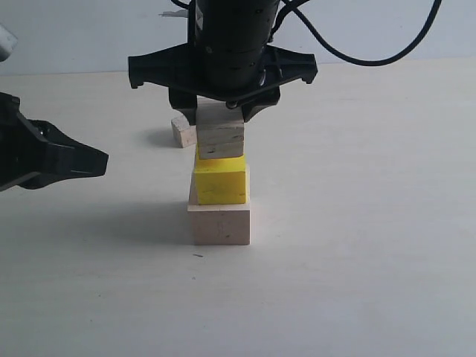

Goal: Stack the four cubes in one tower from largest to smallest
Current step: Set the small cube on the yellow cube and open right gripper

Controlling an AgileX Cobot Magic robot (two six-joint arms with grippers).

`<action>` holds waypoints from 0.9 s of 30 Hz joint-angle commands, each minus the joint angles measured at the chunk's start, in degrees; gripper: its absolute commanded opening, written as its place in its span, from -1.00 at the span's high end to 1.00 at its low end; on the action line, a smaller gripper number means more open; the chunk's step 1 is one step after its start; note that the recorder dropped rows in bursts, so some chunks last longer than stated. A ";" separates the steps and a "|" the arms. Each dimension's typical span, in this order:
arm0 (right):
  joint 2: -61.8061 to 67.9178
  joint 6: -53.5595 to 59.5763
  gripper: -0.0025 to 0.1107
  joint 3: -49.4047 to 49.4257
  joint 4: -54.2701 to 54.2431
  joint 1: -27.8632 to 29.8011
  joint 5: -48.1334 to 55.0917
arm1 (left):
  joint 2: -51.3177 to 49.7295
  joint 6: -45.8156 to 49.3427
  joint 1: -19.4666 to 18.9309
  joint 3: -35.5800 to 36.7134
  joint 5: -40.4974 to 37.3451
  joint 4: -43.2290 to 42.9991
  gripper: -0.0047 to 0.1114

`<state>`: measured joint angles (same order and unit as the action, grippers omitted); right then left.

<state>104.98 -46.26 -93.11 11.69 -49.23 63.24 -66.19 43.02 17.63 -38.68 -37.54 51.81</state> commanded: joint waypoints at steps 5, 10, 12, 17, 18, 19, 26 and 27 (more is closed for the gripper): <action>-0.13 -0.34 0.96 -0.43 -0.13 -0.04 -0.64 | 0.31 -0.15 0.21 0.04 -0.42 0.80 0.92; -0.13 -0.34 0.96 -0.43 -0.10 -0.04 -0.74 | 0.31 -0.15 0.21 0.04 -0.42 0.80 0.92; -0.13 -0.34 0.96 -0.43 -0.10 -0.04 -0.74 | 0.31 -0.15 0.21 0.04 -0.42 0.80 0.92; 0.86 -0.34 0.96 -0.43 -0.55 -0.04 -0.76 | 0.31 -0.15 0.21 0.04 -0.42 0.80 0.92; 1.02 -0.34 0.96 -0.43 -0.69 -0.04 -0.85 | 0.31 -0.15 0.21 0.04 -0.42 0.80 0.92; 1.18 -0.34 0.96 -0.43 -0.82 -0.04 -1.01 | 0.31 -0.15 0.21 0.04 -0.42 0.80 0.92; 0.81 -0.34 0.96 -0.53 -0.71 -0.04 -1.20 | 0.31 -0.03 0.21 0.04 -0.42 0.79 0.92; 0.81 -0.34 0.96 -0.53 -0.71 -0.04 -0.77 | 0.31 -0.03 0.21 0.04 -0.42 0.79 0.92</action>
<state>106.26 -46.26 -93.21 10.49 -49.23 62.24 -66.19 43.02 17.63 -38.68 -37.54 52.26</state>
